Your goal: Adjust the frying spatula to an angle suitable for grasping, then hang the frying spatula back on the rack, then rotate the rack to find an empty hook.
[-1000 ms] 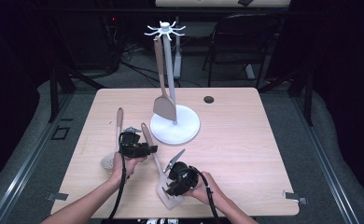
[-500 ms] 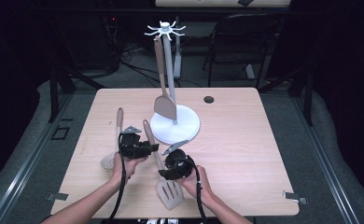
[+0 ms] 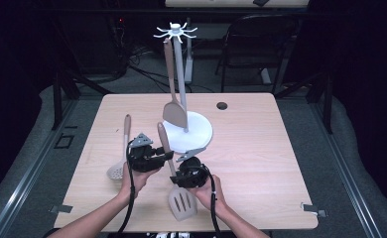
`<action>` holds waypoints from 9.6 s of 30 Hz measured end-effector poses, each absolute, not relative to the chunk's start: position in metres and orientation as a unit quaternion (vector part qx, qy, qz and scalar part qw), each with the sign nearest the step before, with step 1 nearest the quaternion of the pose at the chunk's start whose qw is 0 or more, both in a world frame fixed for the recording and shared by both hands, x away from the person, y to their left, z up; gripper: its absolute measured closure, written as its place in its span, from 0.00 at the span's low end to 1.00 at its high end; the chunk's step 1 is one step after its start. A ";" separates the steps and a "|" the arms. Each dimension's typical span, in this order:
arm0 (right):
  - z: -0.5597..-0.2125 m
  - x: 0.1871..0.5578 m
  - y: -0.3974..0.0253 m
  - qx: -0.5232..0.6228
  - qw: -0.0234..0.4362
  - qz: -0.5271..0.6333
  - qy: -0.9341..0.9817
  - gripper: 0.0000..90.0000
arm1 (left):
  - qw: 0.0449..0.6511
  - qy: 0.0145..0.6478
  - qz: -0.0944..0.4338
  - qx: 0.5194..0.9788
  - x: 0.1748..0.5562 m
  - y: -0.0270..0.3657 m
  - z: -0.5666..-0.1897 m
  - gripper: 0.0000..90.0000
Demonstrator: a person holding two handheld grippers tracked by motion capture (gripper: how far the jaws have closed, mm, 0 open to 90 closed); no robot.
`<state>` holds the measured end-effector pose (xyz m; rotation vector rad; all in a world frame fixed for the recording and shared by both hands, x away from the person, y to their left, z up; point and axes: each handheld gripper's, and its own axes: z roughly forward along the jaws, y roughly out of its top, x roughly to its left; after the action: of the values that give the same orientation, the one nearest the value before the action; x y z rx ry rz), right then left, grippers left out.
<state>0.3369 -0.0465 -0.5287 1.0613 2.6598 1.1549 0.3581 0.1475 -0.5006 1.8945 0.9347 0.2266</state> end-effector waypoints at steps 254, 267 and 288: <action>-0.513 0.366 -0.148 0.403 0.080 0.301 0.861 0.15 | 0.525 0.294 0.207 0.771 0.462 0.164 -0.289 0.97; -0.513 0.367 -0.149 0.396 0.083 0.293 0.866 0.15 | 0.535 0.295 0.239 0.755 0.476 0.164 -0.257 0.98; -0.513 0.367 -0.150 0.396 0.085 0.298 0.864 0.15 | 0.510 0.312 0.282 0.750 0.497 0.149 -0.244 1.00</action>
<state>0.3665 -0.1497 -0.5135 1.1801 2.5772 0.8894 0.4967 0.1487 -0.2438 1.8072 0.7524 0.6779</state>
